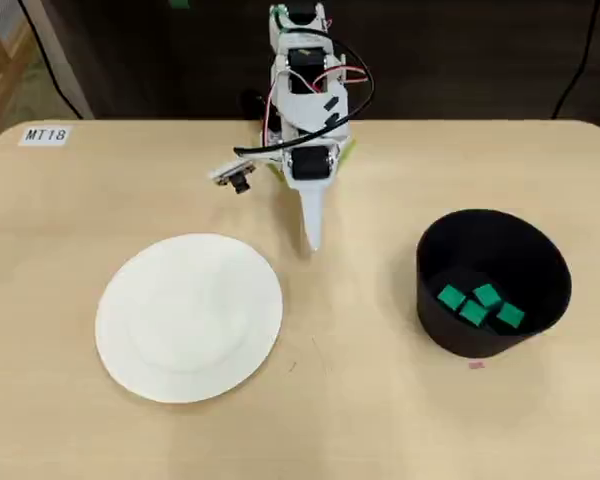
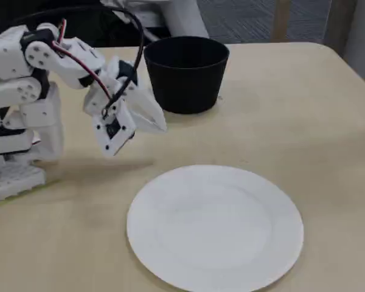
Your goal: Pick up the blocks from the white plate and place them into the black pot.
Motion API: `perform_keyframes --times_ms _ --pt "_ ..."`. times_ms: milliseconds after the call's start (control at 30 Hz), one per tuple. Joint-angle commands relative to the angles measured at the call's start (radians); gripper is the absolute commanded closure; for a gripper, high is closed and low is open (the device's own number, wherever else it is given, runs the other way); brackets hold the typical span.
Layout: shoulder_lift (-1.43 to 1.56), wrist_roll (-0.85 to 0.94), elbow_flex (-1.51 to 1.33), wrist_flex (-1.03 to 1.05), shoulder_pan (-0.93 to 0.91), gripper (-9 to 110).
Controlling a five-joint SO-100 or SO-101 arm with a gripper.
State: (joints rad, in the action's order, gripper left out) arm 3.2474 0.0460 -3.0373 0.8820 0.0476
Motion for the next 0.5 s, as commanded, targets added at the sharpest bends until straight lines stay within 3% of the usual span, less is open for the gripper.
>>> perform_keyframes --times_ms 0,467 --pt "0.005 0.015 0.003 -0.008 -0.005 104" --pt "0.005 0.032 0.0 -0.018 0.017 104"
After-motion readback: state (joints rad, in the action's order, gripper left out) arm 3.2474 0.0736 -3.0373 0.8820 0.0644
